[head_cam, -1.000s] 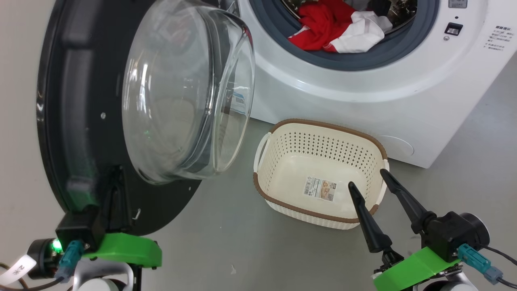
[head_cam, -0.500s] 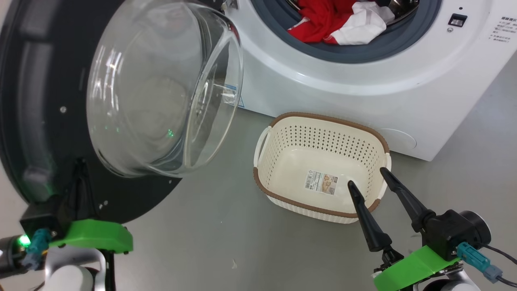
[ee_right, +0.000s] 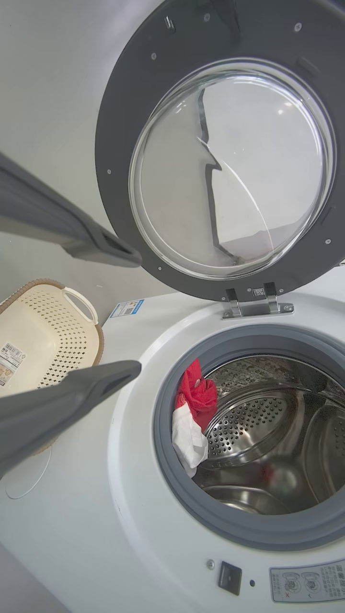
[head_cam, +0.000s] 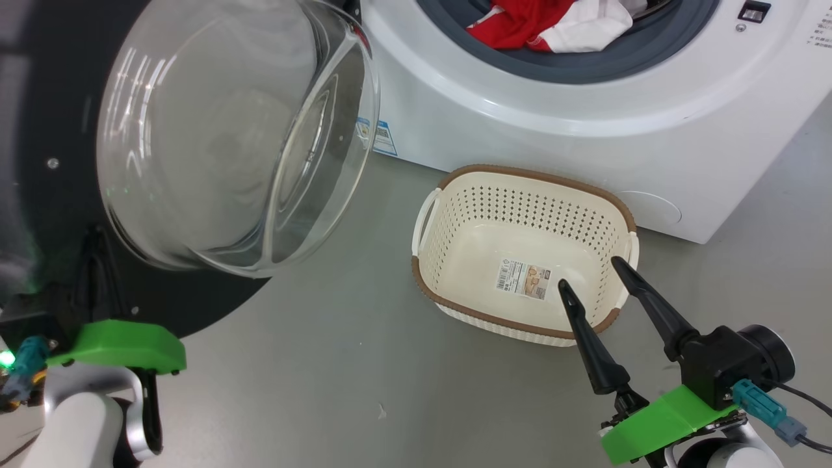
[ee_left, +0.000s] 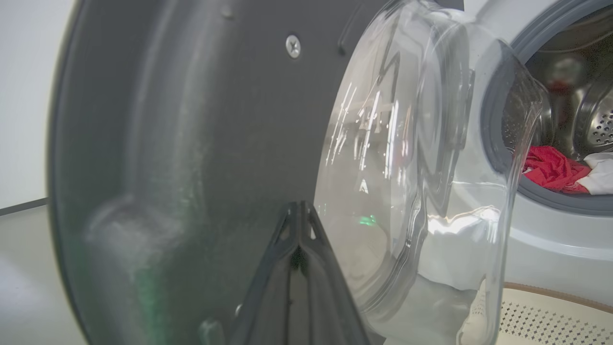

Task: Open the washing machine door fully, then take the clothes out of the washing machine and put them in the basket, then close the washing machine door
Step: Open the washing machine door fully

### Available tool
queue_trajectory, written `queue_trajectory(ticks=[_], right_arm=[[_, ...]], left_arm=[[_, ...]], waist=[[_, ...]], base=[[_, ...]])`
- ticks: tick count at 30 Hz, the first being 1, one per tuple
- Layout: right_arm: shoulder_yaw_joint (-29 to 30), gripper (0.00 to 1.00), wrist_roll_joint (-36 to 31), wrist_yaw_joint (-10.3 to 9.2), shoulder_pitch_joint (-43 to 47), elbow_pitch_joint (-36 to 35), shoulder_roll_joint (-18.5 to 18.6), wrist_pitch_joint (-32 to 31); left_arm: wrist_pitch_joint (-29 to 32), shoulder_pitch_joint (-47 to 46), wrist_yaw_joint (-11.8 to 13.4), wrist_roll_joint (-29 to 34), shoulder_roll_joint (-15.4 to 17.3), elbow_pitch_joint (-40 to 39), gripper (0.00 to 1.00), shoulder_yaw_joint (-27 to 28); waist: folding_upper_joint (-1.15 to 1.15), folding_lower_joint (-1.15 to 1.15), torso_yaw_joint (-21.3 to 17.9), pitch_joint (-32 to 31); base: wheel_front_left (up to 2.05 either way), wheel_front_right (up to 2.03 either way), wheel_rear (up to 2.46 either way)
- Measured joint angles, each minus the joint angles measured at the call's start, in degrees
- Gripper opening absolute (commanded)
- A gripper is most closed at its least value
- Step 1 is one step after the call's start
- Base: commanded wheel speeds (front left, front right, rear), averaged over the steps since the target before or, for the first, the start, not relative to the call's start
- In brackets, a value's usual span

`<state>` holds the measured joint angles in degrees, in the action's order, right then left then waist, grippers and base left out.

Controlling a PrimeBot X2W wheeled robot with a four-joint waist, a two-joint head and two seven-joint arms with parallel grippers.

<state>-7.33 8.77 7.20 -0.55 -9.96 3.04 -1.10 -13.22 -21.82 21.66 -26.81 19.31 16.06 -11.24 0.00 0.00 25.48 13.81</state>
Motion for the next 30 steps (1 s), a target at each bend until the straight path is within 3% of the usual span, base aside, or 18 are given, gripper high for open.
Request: queue_trajectory(ticks=[16, 30], right_arm=[[-0.4, 1.0, -1.5, 0.0, 0.0, -1.2, 0.0, -1.5], [-0.8, 1.0, -2.0, 0.0, -1.1, -1.6, 0.1, -2.5]], left_arm=[[-1.1, -3.4, -1.1, -0.6, -0.3, 6.8, 0.0, 2.2], [-1.3, -5.9, -4.1, -0.5, -0.3, 12.8, 0.0, 6.0]], waist=[[0.0, 0.0, -0.2, 1.7], [0.0, 0.0, 0.2, 2.2]], base=[[0.0, 0.0, 0.0], [0.0, 0.0, 0.0]])
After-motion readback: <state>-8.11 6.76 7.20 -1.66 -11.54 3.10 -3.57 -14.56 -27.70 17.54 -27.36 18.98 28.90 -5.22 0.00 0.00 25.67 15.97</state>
